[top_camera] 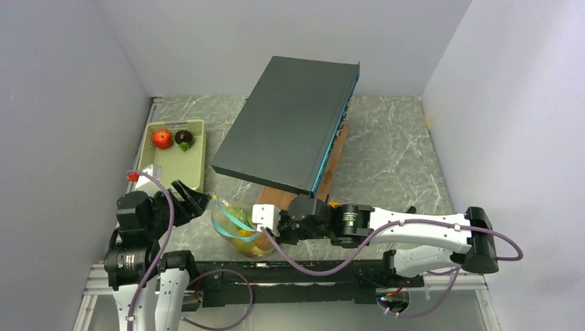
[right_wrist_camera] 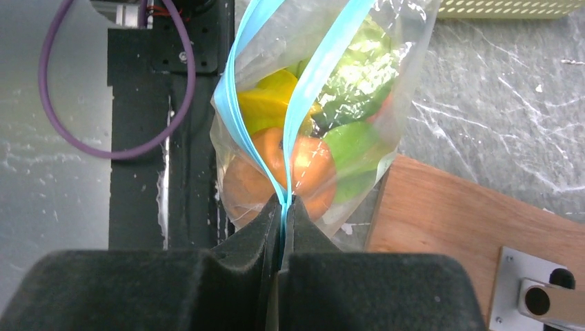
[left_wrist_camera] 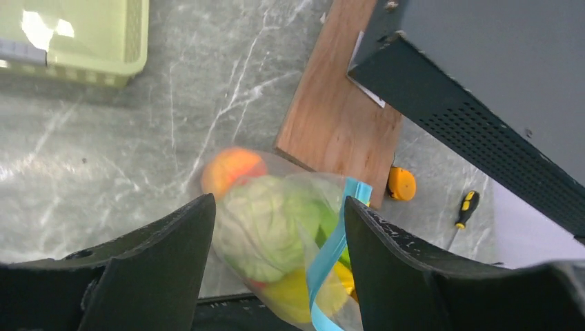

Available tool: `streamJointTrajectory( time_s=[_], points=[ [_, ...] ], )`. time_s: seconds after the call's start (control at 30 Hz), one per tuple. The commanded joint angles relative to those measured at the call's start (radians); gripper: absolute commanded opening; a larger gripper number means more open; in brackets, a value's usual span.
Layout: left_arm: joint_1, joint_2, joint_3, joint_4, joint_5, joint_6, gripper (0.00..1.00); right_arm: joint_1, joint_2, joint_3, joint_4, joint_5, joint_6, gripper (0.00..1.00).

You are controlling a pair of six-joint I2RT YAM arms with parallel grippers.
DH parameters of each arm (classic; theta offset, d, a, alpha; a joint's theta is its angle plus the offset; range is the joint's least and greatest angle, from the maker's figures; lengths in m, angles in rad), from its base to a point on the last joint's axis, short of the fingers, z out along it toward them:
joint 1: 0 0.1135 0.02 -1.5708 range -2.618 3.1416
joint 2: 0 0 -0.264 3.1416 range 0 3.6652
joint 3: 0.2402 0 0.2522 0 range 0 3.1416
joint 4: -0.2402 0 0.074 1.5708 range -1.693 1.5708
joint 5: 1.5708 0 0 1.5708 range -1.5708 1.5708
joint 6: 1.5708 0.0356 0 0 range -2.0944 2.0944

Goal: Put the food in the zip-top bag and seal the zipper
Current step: Zip the zipper food storage bag at the center of the board.

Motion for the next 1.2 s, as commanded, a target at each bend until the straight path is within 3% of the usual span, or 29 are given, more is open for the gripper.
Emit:
streamJointTrajectory(
  time_s=[0.0,0.17,0.3,0.4,0.6,0.73,0.97,1.17],
  points=[
    [0.004,-0.043,0.012,0.171,0.130,0.181,0.77,-0.057,-0.082,-0.036,0.002,-0.138,-0.120,0.00],
    [0.004,-0.002,-0.017,0.226,0.303,0.370,0.79,-0.106,-0.126,-0.058,-0.018,-0.205,-0.159,0.00],
    [0.004,-0.022,-0.068,0.364,0.444,0.390,0.82,-0.146,-0.122,-0.041,-0.074,-0.213,-0.153,0.00],
    [0.004,-0.042,-0.123,0.506,0.300,0.204,0.73,-0.157,-0.116,-0.033,-0.083,-0.215,-0.154,0.00],
    [0.004,0.131,0.003,0.215,0.184,0.039,0.62,-0.161,-0.101,-0.001,-0.106,-0.190,-0.168,0.00],
    [0.004,0.233,0.029,0.109,0.239,-0.024,0.56,-0.160,-0.081,0.021,-0.119,-0.183,-0.177,0.00],
    [0.004,0.216,-0.088,0.237,0.339,-0.101,0.61,-0.160,-0.086,0.019,-0.117,-0.152,-0.189,0.00],
    [0.004,0.187,-0.179,0.313,0.406,-0.188,0.53,-0.160,-0.085,0.016,-0.122,-0.133,-0.161,0.00]
  ],
)
